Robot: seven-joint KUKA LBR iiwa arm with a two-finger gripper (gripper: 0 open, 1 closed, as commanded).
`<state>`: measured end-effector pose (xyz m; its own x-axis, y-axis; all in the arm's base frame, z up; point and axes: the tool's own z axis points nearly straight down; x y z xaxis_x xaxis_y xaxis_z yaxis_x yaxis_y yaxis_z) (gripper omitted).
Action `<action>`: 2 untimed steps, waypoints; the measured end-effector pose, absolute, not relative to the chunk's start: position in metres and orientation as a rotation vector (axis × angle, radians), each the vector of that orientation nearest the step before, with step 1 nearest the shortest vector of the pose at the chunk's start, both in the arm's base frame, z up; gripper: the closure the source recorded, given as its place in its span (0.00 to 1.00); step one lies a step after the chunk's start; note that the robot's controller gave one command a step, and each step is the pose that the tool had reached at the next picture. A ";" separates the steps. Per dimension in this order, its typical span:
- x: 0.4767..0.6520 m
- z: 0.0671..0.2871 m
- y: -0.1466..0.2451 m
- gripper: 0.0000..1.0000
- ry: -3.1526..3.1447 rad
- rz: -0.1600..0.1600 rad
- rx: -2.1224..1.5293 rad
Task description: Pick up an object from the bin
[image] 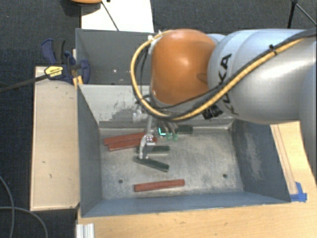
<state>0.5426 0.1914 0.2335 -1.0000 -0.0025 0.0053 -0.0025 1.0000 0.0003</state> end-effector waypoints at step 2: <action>0.539 0.190 0.174 0.00 -3.149 -0.006 -0.046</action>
Offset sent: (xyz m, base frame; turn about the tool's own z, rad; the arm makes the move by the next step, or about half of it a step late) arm -0.0145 -0.0460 -0.1242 0.0756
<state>0.5394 0.1740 0.1904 -0.9995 0.0294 -0.0082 0.0293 0.9996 0.0037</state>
